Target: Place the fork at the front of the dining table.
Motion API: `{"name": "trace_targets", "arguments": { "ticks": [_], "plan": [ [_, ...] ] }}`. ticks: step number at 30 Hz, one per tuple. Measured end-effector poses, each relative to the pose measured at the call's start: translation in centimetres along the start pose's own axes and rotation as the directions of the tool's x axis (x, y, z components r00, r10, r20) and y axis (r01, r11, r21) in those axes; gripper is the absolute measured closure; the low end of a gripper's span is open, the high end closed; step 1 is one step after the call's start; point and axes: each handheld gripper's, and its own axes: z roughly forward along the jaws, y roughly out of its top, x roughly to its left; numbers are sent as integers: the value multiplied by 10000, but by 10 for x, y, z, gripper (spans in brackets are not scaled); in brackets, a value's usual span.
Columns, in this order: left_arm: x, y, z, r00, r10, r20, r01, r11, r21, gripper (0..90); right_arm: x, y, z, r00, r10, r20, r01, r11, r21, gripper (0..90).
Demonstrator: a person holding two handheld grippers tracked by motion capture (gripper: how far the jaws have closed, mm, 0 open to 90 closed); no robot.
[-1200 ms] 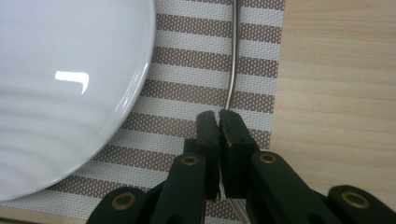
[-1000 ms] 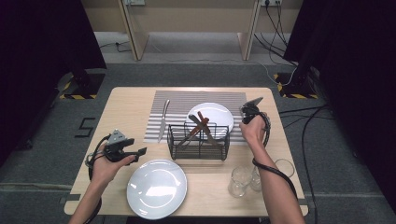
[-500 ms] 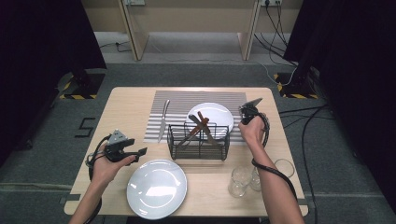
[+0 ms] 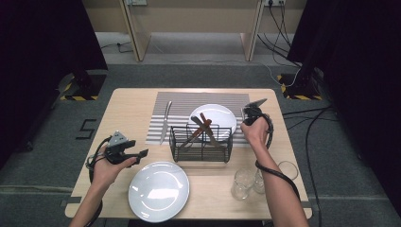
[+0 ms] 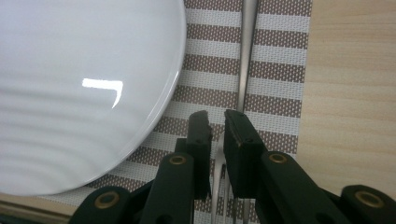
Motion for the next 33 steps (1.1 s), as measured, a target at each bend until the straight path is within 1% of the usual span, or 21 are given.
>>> {"name": "trace_targets", "arguments": {
  "ticks": [5,7,10,12,14,17,26,28,31,33],
  "plan": [
    [-1,0,0,10000,-4,-9,4,10000,2,295,-5,-2,-7,9999,36,-102,-39,9997,-240,771],
    [-1,0,0,10000,-4,-4,4,10000,-9,295,-7,-3,-10,9998,134,-173,-139,9995,-288,764],
    [-1,0,-1,10000,16,-12,-16,10000,-19,296,-10,-6,-14,9999,47,-92,-52,9985,-542,754],
    [-2,0,-2,10000,10,-11,-10,10000,-37,295,-13,-7,-17,9996,138,-234,-152,9981,-594,744],
    [-2,0,-2,10000,25,9,-25,10000,-37,295,-14,-8,-19,9996,160,-250,-176,9978,-646,736],
    [-4,1,-2,10000,42,47,-42,10000,-24,295,-17,-10,-22,9988,290,-399,-318,9970,-710,725],
    [-9,1,3,9997,120,195,-120,9999,16,295,-19,-12,-34,9982,263,-543,-308,9961,-830,712],
    [-10,1,3,9995,224,206,-225,9997,51,293,-19,-13,-37,9982,275,-532,-321,9956,-877,703],
    [-12,1,4,9993,277,252,-279,9996,64,291,-20,-14,-39,9979,272,-588,-321,9958,-852,702],
    [-12,2,4,9993,269,264,-271,9996,65,291,-21,-15,-40,9973,356,-647,-410,9956,-843,700]
  ]
}}
